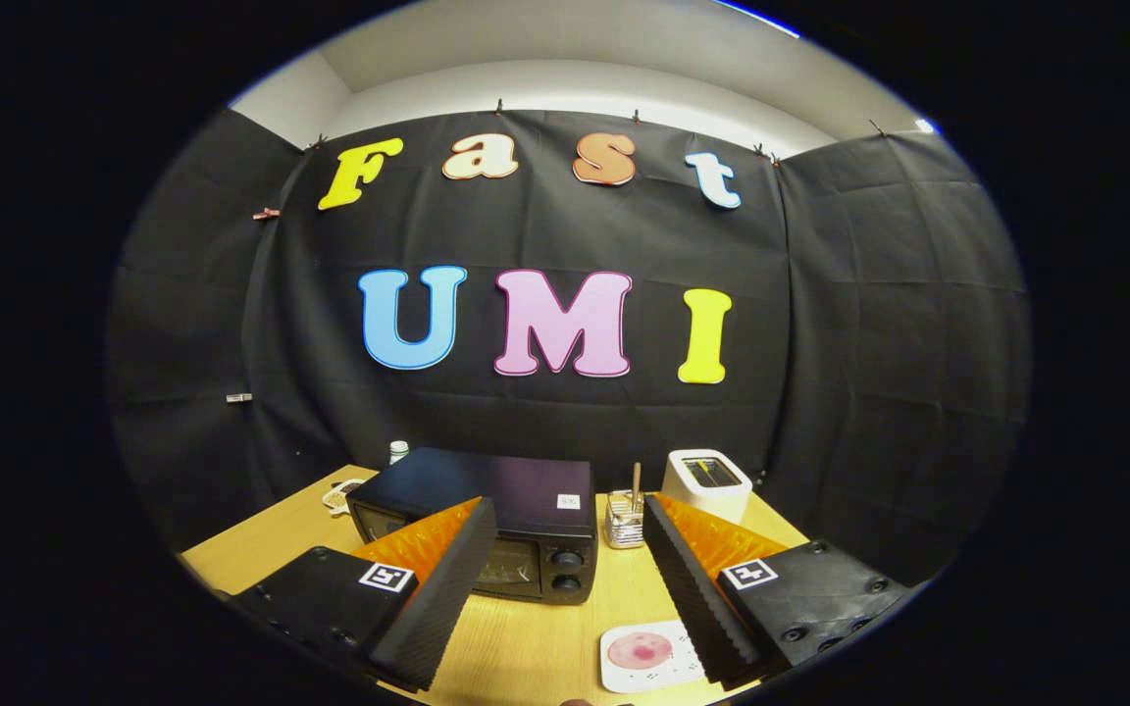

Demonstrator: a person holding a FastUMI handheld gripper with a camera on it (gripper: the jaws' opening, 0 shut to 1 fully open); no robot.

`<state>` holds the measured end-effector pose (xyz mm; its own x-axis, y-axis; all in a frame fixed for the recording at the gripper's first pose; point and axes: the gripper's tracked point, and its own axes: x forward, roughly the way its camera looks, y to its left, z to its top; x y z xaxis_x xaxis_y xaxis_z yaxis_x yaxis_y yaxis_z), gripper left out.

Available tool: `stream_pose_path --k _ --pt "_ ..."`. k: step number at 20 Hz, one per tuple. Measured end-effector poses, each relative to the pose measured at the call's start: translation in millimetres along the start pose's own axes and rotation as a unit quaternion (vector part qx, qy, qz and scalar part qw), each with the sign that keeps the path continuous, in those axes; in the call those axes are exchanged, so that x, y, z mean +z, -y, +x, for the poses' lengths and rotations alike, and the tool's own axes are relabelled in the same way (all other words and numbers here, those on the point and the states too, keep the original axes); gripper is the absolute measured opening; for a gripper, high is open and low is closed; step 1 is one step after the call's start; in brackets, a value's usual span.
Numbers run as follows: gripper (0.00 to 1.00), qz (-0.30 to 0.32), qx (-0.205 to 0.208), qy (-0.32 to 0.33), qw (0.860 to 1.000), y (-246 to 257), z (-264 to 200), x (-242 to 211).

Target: Open the toaster oven, put the food inside, and close the toaster oven door.

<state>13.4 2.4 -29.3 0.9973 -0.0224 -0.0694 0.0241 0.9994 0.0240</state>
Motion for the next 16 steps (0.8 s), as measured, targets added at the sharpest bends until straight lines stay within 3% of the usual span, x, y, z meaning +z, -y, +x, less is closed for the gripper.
stream_pose_path --k 16 --pt "0.98 0.010 0.009 -0.094 0.995 -99 93 -63"
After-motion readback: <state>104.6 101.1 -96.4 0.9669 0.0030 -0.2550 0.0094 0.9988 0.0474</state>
